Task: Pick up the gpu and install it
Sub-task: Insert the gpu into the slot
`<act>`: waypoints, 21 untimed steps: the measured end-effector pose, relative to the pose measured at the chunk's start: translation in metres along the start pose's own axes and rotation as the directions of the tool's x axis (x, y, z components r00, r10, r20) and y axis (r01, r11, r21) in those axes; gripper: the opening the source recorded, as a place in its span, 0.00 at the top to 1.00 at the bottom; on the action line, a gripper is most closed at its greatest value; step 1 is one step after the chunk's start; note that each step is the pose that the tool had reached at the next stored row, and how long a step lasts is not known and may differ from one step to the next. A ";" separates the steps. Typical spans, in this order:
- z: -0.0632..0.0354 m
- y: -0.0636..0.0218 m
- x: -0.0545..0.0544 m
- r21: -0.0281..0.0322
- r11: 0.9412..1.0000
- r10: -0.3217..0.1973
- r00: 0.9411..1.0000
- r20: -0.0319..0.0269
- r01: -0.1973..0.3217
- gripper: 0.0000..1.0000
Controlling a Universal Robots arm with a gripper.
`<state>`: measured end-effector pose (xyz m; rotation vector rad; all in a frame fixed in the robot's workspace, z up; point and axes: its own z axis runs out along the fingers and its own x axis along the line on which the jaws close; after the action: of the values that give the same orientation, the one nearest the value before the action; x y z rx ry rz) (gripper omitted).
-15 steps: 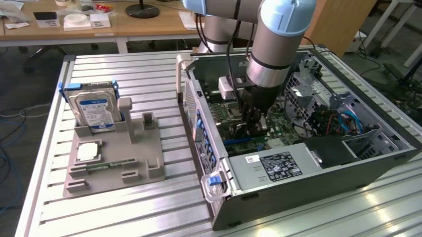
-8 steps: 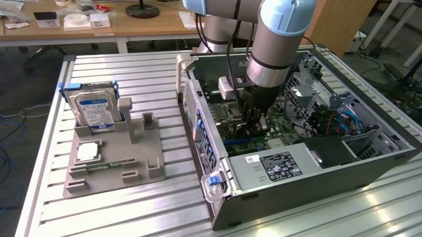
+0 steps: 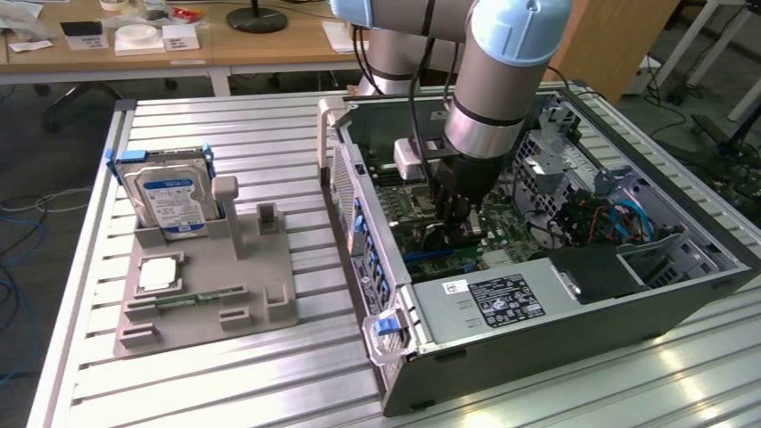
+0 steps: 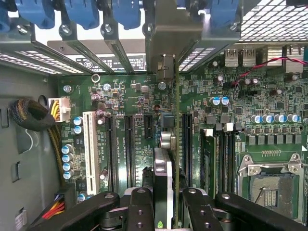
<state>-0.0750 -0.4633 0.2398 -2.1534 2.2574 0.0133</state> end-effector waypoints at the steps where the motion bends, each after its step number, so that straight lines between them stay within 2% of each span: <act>1: 0.0002 0.0000 0.000 0.000 1.000 0.000 1.000 0.000 0.000 0.72; 21: 0.0080 -0.0004 -0.001 -0.002 1.000 0.000 1.000 0.000 0.000 0.72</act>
<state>-0.0745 -0.4617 0.2318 -2.1542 2.2582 0.0156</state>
